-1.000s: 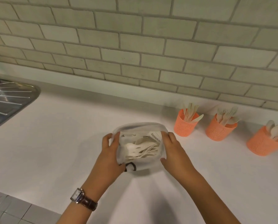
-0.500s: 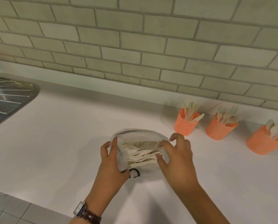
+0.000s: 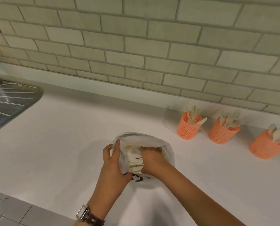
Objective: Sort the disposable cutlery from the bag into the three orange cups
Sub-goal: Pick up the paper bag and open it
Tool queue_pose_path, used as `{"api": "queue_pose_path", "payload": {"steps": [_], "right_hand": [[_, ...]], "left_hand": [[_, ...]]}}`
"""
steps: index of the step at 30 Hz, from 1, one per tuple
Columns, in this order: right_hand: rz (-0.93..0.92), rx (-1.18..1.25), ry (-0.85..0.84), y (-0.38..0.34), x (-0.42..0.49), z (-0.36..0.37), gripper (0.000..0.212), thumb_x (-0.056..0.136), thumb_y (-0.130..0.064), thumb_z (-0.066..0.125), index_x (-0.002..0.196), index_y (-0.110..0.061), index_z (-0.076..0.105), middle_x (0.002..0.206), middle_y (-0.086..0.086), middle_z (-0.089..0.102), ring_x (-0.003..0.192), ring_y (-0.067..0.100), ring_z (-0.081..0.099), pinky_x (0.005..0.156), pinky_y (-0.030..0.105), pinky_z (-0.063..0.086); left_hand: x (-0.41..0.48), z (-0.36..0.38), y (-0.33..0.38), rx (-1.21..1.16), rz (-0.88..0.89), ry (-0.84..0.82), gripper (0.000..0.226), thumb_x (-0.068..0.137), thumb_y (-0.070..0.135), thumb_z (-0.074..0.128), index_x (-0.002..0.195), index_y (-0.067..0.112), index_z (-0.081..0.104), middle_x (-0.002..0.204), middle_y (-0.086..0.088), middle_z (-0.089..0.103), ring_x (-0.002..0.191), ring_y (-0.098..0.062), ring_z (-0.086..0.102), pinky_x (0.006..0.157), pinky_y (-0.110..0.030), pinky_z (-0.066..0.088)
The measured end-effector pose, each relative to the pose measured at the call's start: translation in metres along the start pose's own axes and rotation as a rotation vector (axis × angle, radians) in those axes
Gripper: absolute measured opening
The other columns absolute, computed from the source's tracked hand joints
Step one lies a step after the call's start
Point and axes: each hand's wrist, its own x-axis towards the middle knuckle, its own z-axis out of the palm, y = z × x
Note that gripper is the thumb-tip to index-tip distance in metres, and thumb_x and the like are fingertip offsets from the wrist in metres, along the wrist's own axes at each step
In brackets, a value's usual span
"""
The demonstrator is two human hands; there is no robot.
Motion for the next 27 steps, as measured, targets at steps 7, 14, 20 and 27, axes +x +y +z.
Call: {"api": "queue_pose_path", "payload": {"steps": [7, 14, 20, 27], "right_hand": [[-0.109, -0.002, 0.075, 0.002, 0.005, 0.002, 0.036, 0.071, -0.016, 0.072, 0.101, -0.012, 0.054, 0.102, 0.006, 0.058, 0.095, 0.024, 0.056, 0.074, 0.028, 0.04], [-0.173, 0.128, 0.108, 0.015, 0.008, -0.009, 0.033, 0.073, -0.023, 0.07, 0.098, -0.018, 0.05, 0.087, -0.007, 0.048, 0.079, 0.015, 0.048, 0.068, 0.026, 0.039], [-0.252, 0.215, 0.067, 0.025, 0.002, -0.035, 0.028, 0.081, -0.01, 0.056, 0.109, -0.018, 0.057, 0.106, 0.0, 0.065, 0.097, 0.018, 0.059, 0.079, 0.026, 0.045], [-0.339, 0.212, 0.126, 0.043, -0.012, -0.06, 0.033, 0.085, -0.015, 0.058, 0.116, -0.019, 0.052, 0.11, 0.002, 0.064, 0.1, 0.019, 0.056, 0.071, 0.024, 0.036]], "left_hand": [[0.004, -0.005, 0.006, -0.024, 0.003, 0.025, 0.096, 0.07, 0.012, 0.074, 0.145, 0.027, 0.016, 0.139, 0.003, 0.017, 0.075, 0.012, 0.041, 0.056, -0.002, 0.043], [0.014, -0.016, 0.004, -0.059, 0.021, 0.004, 0.097, 0.066, 0.007, 0.077, 0.144, 0.028, 0.023, 0.14, 0.005, 0.02, 0.086, 0.007, 0.044, 0.059, 0.002, 0.04], [0.026, -0.027, -0.002, -0.061, 0.043, 0.001, 0.093, 0.066, 0.004, 0.077, 0.142, 0.026, 0.029, 0.136, 0.003, 0.026, 0.104, -0.009, 0.042, 0.063, 0.002, 0.038], [0.04, -0.034, 0.0, -0.165, 0.024, 0.002, 0.088, 0.064, 0.002, 0.079, 0.137, 0.027, 0.038, 0.127, 0.007, 0.029, 0.111, -0.019, 0.044, 0.083, -0.017, 0.037]]}}
